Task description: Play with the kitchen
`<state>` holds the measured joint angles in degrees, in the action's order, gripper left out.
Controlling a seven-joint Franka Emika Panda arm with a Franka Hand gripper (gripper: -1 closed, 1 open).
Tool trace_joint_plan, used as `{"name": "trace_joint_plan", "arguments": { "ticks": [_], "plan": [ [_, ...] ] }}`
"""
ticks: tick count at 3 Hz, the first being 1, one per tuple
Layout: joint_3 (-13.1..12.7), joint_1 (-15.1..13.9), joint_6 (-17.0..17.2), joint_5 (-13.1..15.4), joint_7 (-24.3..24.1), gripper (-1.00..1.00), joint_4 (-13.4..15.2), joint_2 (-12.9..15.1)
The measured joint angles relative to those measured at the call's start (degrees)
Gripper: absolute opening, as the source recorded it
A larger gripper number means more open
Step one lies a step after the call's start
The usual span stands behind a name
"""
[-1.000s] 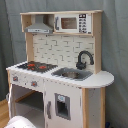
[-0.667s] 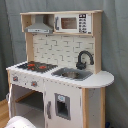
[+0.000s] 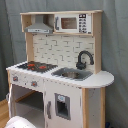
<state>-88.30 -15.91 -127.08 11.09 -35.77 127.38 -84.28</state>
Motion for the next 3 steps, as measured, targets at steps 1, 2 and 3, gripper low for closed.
{"name": "trace_joint_plan", "arguments": {
  "ticks": [1,2,3],
  "plan": [
    [2.2,1.0,0.5,-0.1,6.1,1.00,0.8,0.2],
    [5.0,2.3,0.7,-0.1,13.0,1.00,2.0,0.2],
    [7.8,3.7,0.8,-0.1,20.0,1.00,3.6,0.2]
  ]
}}
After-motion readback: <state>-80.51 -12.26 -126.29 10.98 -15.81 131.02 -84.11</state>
